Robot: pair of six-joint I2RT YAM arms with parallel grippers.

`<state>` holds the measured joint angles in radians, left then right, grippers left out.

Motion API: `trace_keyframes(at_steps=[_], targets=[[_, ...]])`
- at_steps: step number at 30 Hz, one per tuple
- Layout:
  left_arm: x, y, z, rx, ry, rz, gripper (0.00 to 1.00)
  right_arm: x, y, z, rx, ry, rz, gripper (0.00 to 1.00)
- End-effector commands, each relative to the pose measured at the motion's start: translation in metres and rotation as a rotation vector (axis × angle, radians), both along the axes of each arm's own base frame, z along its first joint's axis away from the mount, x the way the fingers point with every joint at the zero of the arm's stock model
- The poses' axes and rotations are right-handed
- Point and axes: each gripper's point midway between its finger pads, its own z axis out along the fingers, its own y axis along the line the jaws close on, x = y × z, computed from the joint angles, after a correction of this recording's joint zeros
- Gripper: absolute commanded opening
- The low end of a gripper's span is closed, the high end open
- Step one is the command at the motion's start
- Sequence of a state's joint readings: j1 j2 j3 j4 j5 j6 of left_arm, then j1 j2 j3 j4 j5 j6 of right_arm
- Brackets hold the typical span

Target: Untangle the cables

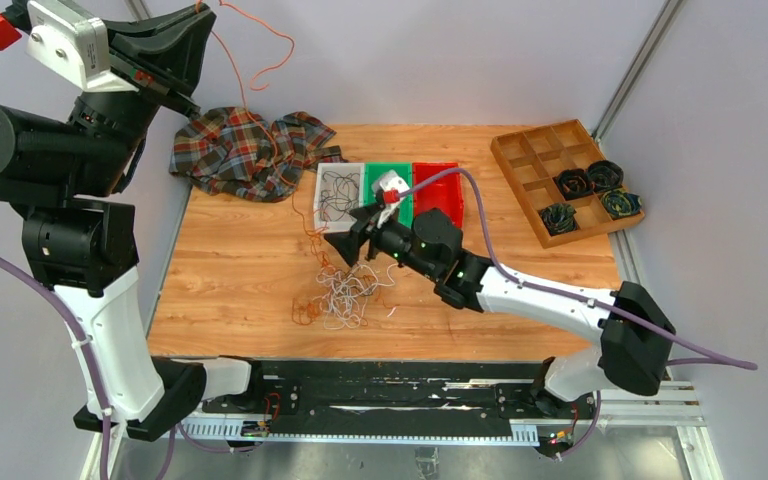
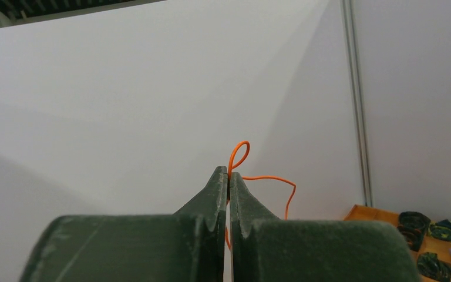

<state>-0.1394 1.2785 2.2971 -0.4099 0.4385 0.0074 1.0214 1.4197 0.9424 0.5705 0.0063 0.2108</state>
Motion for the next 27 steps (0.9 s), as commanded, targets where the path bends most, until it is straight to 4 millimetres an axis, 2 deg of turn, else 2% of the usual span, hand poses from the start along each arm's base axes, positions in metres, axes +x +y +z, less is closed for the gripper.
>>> trace_keyframes(at_steps=[1, 5, 8, 14, 16, 18, 22, 27], targets=[[-0.013, -0.008, 0.0, 0.022, -0.015, -0.053, 0.01, -0.021, 0.037, 0.052, 0.029, -0.171, 0.18, 0.74], [-0.017, -0.01, -0.001, 0.024, -0.013, -0.067, 0.01, -0.012, 0.057, 0.059, 0.028, -0.194, 0.193, 0.74], [-0.018, -0.01, -0.001, 0.027, -0.014, -0.068, 0.01, -0.012, 0.075, 0.056, 0.032, -0.176, 0.242, 0.72], [-0.022, -0.008, 0.002, 0.024, -0.033, -0.058, 0.01, 0.004, 0.104, 0.026, 0.018, -0.048, 0.264, 0.64], [-0.026, -0.005, 0.006, 0.023, -0.053, -0.044, 0.01, 0.012, 0.112, 0.003, -0.004, 0.036, 0.274, 0.54], [-0.027, 0.002, 0.012, 0.008, -0.076, -0.005, 0.01, 0.02, 0.112, -0.025, -0.025, 0.085, 0.252, 0.49], [-0.03, 0.028, 0.031, -0.039, -0.158, 0.148, 0.0, 0.025, 0.094, -0.069, -0.042, 0.129, 0.162, 0.48], [-0.048, 0.052, 0.062, -0.104, -0.297, 0.262, 0.01, 0.02, 0.067, -0.131, -0.089, 0.222, 0.078, 0.49]])
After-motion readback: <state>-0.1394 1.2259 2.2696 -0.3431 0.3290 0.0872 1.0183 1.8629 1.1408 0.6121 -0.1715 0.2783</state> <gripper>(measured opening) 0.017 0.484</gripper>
